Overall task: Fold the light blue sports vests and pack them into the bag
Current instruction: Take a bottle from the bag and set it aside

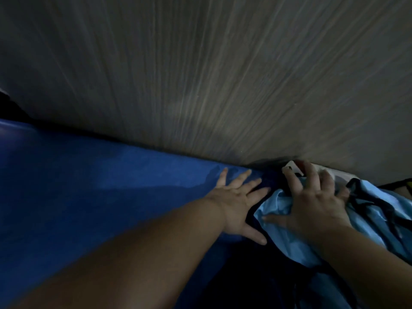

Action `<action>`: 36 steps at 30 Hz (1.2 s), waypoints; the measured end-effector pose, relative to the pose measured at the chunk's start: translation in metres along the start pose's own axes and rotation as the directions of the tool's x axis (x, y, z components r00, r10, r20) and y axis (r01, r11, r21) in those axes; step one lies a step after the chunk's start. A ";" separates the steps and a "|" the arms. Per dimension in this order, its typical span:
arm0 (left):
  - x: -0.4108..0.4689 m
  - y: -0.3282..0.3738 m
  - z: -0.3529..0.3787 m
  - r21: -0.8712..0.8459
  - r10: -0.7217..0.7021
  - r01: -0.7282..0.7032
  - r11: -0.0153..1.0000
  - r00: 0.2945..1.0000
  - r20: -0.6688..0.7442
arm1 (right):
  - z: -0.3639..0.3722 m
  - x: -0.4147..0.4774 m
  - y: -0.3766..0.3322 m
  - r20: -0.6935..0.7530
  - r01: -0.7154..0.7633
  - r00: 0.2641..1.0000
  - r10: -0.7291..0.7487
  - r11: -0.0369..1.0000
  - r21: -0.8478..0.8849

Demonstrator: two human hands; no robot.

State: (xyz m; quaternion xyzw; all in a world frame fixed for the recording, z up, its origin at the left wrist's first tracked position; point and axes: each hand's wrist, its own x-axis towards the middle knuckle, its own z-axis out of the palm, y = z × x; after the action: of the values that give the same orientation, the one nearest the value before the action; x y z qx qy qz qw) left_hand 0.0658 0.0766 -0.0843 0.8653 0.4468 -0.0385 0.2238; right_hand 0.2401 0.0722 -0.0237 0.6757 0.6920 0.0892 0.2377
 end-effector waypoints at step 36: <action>-0.049 0.007 -0.016 -0.355 -0.303 0.221 0.908 0.933 -0.195 | -0.055 0.002 0.010 -0.519 0.236 0.852 -0.064 0.933 0.271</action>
State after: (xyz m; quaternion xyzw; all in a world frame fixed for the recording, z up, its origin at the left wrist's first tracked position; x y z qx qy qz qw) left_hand 0.0396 0.0430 -0.0548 0.7457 0.5840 0.1137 0.3001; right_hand 0.2243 0.0855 0.0281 0.6018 0.7862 0.1276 -0.0590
